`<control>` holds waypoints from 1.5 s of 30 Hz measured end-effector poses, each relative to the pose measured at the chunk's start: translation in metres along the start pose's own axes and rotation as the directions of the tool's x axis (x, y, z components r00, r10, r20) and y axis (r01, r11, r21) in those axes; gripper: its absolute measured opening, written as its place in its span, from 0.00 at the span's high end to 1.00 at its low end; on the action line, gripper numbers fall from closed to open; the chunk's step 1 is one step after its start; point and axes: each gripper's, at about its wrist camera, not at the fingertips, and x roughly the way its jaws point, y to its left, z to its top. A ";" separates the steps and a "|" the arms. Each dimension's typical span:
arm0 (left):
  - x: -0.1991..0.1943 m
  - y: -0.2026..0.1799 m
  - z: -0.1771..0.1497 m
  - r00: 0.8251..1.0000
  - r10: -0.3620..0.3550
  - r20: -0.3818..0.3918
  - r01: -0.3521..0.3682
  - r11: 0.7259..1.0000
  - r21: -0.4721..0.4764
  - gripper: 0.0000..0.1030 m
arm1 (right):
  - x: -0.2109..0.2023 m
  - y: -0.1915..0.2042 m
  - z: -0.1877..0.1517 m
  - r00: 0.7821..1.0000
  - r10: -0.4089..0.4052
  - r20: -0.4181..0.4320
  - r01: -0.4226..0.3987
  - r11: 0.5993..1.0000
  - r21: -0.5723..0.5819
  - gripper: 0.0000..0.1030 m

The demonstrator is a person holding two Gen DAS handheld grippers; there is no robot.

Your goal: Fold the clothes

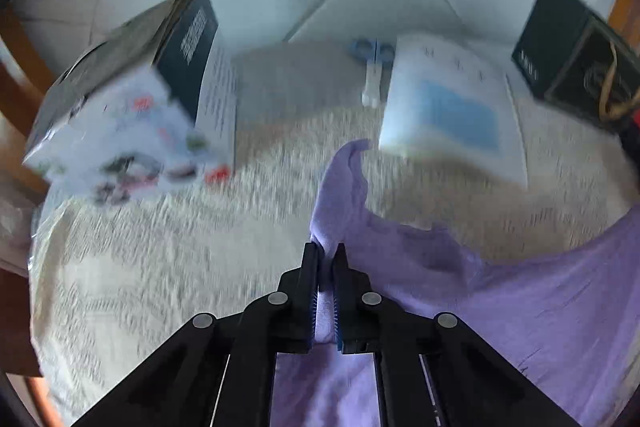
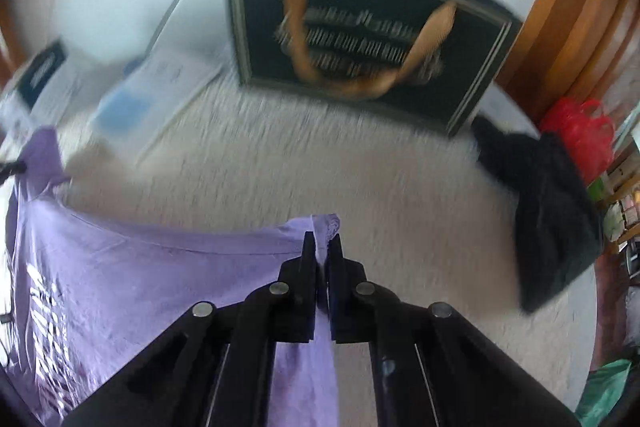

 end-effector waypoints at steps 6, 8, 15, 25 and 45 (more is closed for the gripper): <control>-0.037 0.008 -0.006 1.000 -0.005 -0.009 0.005 0.999 0.053 0.03 | 0.003 0.000 0.003 0.999 -0.033 0.002 0.032 0.998 0.052 0.17; -0.053 0.010 -0.032 0.998 -0.009 -0.057 0.014 0.996 0.084 0.03 | -0.006 -0.005 -0.014 1.000 -0.011 -0.008 0.012 0.997 0.078 0.16; -0.120 0.034 -0.173 0.987 -0.071 -0.145 0.080 0.995 0.059 0.03 | -0.077 -0.042 -0.136 0.994 0.071 -0.086 -0.060 0.991 0.122 0.16; -0.167 0.009 -0.352 0.996 -0.058 -0.073 0.054 0.997 -0.054 0.03 | -0.124 -0.068 -0.285 0.981 0.137 -0.137 -0.106 0.972 0.211 0.16; -0.132 -0.056 -0.400 0.984 -0.176 -0.026 0.172 0.977 -0.126 0.73 | -0.113 -0.027 -0.342 0.972 0.162 -0.168 -0.168 0.986 -0.021 0.16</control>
